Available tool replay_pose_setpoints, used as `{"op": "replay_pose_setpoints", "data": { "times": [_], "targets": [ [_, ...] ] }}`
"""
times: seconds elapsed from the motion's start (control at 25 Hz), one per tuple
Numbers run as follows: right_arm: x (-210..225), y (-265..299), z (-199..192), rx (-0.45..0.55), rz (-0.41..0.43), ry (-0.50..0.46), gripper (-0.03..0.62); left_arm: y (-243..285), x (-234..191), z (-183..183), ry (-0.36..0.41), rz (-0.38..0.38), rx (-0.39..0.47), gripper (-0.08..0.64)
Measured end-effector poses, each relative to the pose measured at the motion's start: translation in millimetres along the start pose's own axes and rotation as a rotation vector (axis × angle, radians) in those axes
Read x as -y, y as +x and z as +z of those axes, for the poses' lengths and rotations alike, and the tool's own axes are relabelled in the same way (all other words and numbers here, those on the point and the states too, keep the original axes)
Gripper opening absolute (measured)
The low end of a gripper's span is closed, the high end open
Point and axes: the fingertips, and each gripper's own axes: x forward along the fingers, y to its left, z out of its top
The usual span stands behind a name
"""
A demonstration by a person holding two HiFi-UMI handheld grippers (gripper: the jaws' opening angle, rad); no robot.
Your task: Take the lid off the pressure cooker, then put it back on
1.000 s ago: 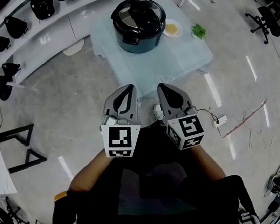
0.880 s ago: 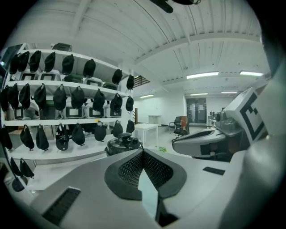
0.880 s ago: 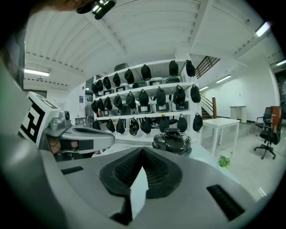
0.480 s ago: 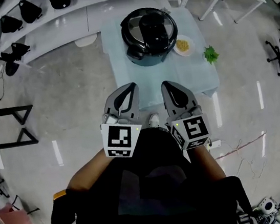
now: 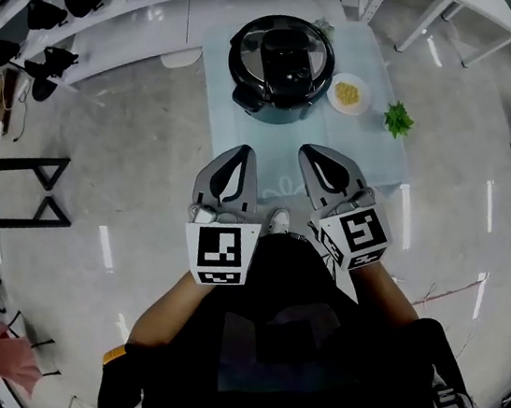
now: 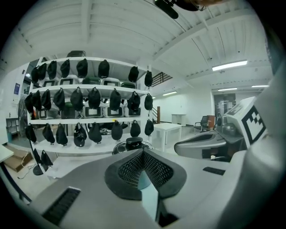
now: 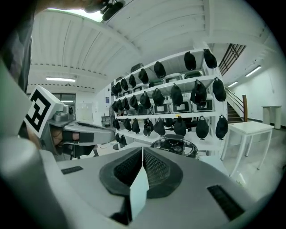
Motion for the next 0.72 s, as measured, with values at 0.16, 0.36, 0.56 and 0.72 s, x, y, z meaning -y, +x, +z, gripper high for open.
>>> {"op": "replay_pose_setpoints", "data": {
  "times": [0.16,0.36,0.56,0.72],
  "targets": [
    [2.4,5.3,-3.0,-0.003,0.020,0.006,0.020,0.7,-2.4,-2.6,-0.006,0.022,-0.008,0.006],
    [-4.7,14.0,-2.7,-0.019,0.030,0.002,0.020,5.3,-12.6,-6.4,-0.019,0.021,-0.010,0.008],
    [-4.3,23.8,3.8,-0.029,0.025,-0.009,0.020,16.3,-22.3,-0.5,-0.020,-0.009,0.003,0.008],
    [-1.2,36.2,9.0,-0.038,0.007,-0.011,0.020,23.6,-32.8,-0.1,-0.023,-0.037,0.008,0.006]
  ]
}}
